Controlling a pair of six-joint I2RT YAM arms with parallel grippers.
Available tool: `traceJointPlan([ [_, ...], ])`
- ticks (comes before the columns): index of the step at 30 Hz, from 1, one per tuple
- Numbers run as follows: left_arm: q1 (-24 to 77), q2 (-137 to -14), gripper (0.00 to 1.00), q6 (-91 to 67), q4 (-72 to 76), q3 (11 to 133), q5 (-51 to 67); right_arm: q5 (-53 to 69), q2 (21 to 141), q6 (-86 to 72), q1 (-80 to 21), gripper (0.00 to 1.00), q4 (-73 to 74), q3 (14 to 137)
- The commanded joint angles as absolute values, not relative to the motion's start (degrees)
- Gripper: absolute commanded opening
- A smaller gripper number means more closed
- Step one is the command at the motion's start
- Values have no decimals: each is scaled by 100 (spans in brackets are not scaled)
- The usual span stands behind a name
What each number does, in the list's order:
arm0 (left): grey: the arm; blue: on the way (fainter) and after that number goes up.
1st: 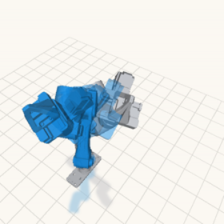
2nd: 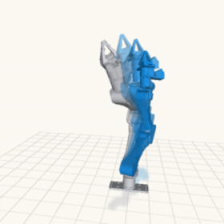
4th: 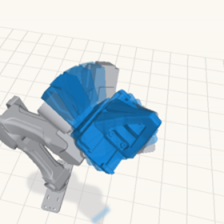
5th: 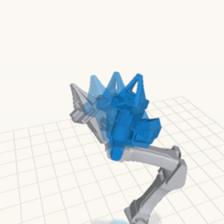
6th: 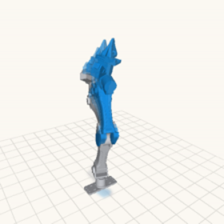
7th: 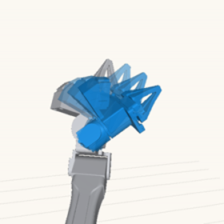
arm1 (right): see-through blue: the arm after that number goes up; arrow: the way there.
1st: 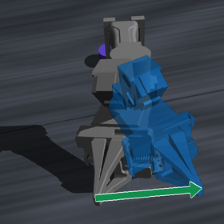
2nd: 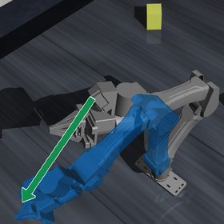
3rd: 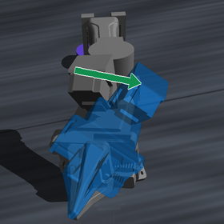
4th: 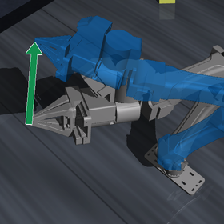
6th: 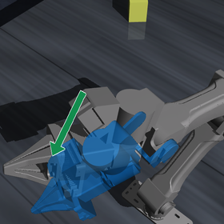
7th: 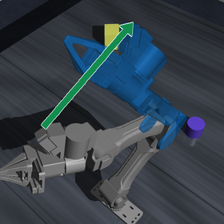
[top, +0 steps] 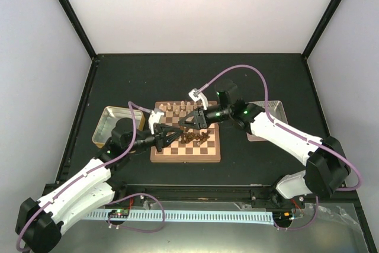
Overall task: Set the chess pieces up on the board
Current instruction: Place the chess piece on the chessboard.
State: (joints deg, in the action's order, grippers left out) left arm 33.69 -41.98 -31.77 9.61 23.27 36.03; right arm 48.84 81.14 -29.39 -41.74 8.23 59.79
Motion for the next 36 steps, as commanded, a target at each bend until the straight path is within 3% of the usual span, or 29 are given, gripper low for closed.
traceJointPlan([
  [1, 3330, -4183, 2, -2943, 915, 2618, 3842, 5035, 8037, -2773, -4153, 26, 1017, 6110],
  [4, 3327, -4186, 1, -2936, 916, 2634, 3850, 5045, 8051, -3006, -4150, 14, 794, 6042],
  [8, 3329, -4139, 7, -3048, 924, 2683, 3657, 5002, 7983, -3929, -4155, 7, -95, 5663],
  [11, 3328, -4065, 29, -3446, 1212, 2584, 3309, 4776, 7904, -5010, -4157, 6, -1494, 5264],
  [14, 3330, -4051, 41, -3706, 1743, 2387, 3070, 4480, 7974, -5935, -4151, 6, -2537, 5144],
  [22, 3324, -4045, 43, -3886, 2461, 2348, 2367, 3965, 8581, -8848, -4152, 6, -5509, 4598],
  [31, 3331, -4069, 44, -3940, 2845, 2336, 2058, 3807, 8503, -8932, -4154, 6, -5546, 4413],
  [36, 3327, -4123, 30, -4122, 3084, 2358, 1959, 3790, 8499, -8945, -4153, 6, -5605, 4383],
])
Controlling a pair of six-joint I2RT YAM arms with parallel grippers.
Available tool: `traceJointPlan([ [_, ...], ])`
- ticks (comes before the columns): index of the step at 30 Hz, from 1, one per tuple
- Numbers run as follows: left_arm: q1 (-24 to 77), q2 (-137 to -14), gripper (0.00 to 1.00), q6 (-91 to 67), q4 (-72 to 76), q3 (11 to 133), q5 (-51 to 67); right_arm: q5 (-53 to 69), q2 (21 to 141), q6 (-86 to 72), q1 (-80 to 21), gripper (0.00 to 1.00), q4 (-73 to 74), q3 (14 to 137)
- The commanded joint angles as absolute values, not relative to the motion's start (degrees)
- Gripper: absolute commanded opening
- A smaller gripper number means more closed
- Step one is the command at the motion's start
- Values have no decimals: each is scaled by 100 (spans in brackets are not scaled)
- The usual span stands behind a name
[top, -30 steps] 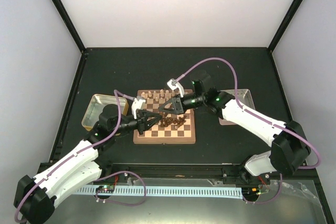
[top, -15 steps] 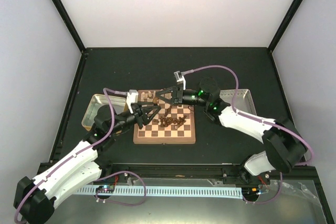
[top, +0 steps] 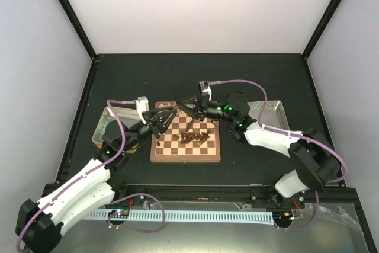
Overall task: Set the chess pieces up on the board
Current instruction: Place the chess piece on the chessboard.
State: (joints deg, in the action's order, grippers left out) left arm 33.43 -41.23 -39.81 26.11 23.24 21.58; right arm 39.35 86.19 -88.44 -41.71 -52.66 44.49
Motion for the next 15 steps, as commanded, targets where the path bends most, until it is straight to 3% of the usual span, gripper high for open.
traceJointPlan([
  [1, 3329, -4153, 27, -4156, 3097, 2376, 1969, 3781, 8499, -8955, -4155, 6, -5621, 4370],
  [5, 3330, -4312, 17, -4265, 3115, 2406, 2099, 3763, 8508, -8909, -4151, 6, -5610, 4343],
  [11, 3331, -4457, 18, -4427, 3085, 2365, 2170, 3685, 8459, -8764, -4156, 6, -5515, 4316],
  [15, 3330, -4503, 9, -4452, 3107, 2375, 2182, 3652, 8408, -8650, -4157, 6, -5399, 4299],
])
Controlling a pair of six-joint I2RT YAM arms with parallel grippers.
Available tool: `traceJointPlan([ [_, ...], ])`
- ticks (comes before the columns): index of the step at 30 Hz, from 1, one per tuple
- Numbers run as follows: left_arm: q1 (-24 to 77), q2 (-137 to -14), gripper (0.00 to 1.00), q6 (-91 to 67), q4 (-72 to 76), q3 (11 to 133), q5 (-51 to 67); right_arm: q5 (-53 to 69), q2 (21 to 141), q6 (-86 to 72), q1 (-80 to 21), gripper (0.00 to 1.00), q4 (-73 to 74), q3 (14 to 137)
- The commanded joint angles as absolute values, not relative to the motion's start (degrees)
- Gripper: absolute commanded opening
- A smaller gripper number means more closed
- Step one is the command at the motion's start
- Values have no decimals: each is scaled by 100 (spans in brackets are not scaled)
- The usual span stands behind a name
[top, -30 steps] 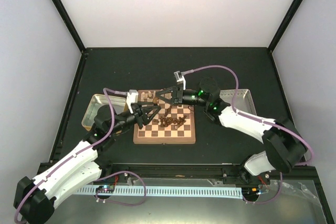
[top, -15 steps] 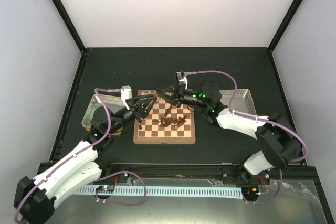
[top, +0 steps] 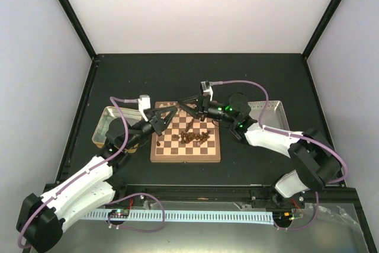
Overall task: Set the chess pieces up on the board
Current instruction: Place the chess piece on the chessboard.
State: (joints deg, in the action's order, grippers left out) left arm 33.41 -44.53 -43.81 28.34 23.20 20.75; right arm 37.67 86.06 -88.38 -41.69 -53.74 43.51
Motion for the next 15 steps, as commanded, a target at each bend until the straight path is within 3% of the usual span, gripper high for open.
traceJointPlan([
  [1, 3327, -4515, 6, -4446, 3078, 2395, 2180, 3646, 8389, -8610, -4154, 7, -5351, 4298],
  [3, 3326, -4541, 2, -4439, 2976, 2441, 2147, 3631, 8345, -8487, -4155, 9, -5179, 4298],
  [10, 3326, -4378, 1, -4120, 592, 2940, 1607, 3114, 7763, -7081, -4146, 51, -3004, 4368],
  [15, 3326, -4358, 2, -3590, -1819, 3553, 1529, 1762, 7094, -5920, -4126, 61, -553, 4556],
])
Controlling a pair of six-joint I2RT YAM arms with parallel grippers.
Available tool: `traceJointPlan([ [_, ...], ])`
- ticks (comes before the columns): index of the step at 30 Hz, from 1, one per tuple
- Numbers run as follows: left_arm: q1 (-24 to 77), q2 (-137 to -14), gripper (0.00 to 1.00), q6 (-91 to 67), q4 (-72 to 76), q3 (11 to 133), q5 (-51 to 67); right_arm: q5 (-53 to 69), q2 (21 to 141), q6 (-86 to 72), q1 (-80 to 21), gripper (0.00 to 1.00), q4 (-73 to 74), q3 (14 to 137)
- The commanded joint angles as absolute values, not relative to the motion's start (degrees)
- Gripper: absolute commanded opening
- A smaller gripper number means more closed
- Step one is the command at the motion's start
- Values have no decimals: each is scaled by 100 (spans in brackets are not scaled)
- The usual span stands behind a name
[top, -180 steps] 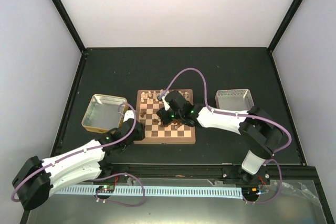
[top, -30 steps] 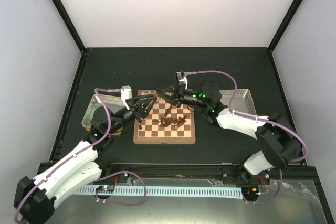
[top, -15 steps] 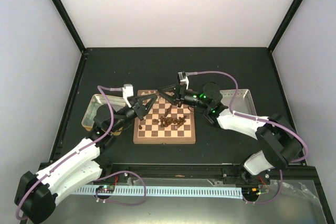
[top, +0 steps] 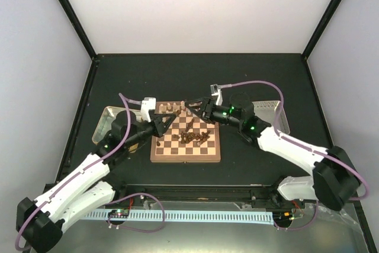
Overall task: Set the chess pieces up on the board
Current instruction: Place the chess piece on the chessboard.
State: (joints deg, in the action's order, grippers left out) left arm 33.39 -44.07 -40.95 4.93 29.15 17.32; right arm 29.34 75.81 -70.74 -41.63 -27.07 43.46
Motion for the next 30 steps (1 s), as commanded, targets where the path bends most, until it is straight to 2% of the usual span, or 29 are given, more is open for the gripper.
traceJointPlan([
  [1, 3324, -4398, 2, -3526, -2366, 3703, 1528, 1487, 6993, -5782, -4130, 61, -122, 4594],
  [8, 3334, -5382, 1, -3499, -5597, 4801, 1679, 136, 6723, -5522, -4129, 61, 2218, 5117],
  [10, 3368, -5561, 2, -3494, -5946, 4944, 1638, -91, 6673, -5537, -4126, 60, 2712, 5238],
  [15, 3392, -5943, 2, -3321, -6074, 4990, 1491, -471, 6783, -5203, -4138, 59, 3450, 5445],
  [22, 3590, -6446, 2, -2915, -5604, 4995, 498, -512, 6892, -4529, -4138, 56, 2881, 4934],
  [30, 3867, -7390, 1, -2946, -5672, 5502, 752, -440, 6911, -4203, -4137, 56, 2870, 5115],
])
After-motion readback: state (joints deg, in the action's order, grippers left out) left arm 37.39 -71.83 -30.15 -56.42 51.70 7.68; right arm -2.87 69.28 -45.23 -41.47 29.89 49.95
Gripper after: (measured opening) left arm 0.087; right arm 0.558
